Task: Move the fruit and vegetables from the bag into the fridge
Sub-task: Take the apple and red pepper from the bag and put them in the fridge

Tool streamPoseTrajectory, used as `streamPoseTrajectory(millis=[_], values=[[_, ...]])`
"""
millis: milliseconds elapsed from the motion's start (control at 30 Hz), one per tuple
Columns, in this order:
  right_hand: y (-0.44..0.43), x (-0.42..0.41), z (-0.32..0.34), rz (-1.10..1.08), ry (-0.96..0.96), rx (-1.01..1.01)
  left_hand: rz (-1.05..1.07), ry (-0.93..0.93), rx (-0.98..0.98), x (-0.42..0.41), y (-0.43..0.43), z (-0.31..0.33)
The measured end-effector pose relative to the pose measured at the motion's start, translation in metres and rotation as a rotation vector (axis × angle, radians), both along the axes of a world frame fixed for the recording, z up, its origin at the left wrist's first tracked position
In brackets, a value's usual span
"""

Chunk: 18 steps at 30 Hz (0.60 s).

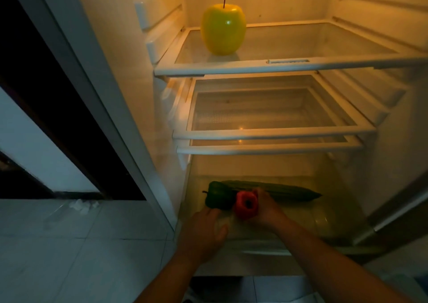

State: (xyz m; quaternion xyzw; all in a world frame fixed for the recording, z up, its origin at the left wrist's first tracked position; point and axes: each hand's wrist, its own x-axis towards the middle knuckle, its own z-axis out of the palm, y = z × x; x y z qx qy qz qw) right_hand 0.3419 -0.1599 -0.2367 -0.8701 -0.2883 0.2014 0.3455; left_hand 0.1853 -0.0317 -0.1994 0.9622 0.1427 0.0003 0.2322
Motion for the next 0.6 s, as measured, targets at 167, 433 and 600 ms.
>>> streamPoseTrajectory(millis=[167,433,600], values=[[-0.002,0.0,0.003,-0.028,-0.043,0.0,-0.001,0.003,0.022,-0.001,0.001,-0.001],[-0.007,-0.003,0.01,0.0,-0.068,0.005,0.02,0.017,-0.012,0.0,0.002,-0.007],[-0.011,-0.002,0.008,-0.039,-0.011,-0.032,0.019,0.007,0.005,0.001,0.002,-0.007]])
